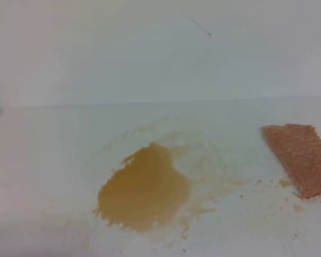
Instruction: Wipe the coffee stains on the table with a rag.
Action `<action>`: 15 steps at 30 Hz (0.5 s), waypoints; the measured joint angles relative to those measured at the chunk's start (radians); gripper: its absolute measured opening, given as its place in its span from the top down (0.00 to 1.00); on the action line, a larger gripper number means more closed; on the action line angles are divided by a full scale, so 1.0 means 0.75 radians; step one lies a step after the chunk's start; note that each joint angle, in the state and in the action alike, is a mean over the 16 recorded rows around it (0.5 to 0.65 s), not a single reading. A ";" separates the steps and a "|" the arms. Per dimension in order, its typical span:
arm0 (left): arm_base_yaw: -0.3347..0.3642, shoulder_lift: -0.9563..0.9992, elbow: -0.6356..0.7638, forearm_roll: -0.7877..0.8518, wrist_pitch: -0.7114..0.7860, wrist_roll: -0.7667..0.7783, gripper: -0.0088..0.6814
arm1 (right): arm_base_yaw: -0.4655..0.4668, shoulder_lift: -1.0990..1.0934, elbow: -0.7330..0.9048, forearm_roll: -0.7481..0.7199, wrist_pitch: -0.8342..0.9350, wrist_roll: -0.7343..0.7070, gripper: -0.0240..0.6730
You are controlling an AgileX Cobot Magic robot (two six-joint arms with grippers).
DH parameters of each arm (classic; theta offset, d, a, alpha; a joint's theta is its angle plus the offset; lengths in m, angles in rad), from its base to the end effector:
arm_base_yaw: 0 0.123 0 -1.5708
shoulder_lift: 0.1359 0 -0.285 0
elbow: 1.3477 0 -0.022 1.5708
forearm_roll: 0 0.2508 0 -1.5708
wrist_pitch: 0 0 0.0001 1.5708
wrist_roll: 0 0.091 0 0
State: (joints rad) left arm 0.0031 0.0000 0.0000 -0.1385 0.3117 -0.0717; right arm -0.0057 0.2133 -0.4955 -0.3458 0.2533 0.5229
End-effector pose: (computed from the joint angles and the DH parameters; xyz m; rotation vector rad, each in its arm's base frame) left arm 0.0542 -0.0037 0.1853 -0.1550 1.7892 -0.1816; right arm 0.0480 -0.0080 0.3433 0.2082 1.4262 0.0878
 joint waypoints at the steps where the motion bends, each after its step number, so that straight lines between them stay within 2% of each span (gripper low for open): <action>1: 0.000 0.000 0.000 0.000 0.000 0.000 0.99 | 0.000 0.046 -0.043 0.018 0.062 -0.033 0.97; 7: 0.000 0.000 0.000 0.000 0.000 0.000 0.99 | 0.000 0.345 -0.238 0.148 0.355 -0.305 0.97; 15: 0.000 0.000 0.000 0.000 0.000 0.000 0.99 | 0.000 0.633 -0.335 0.311 0.513 -0.595 0.97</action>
State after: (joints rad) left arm 0.0031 0.0000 0.0000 -0.1385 0.3117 -0.0717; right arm -0.0057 0.6883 -0.7465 -0.1128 0.6379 0.0769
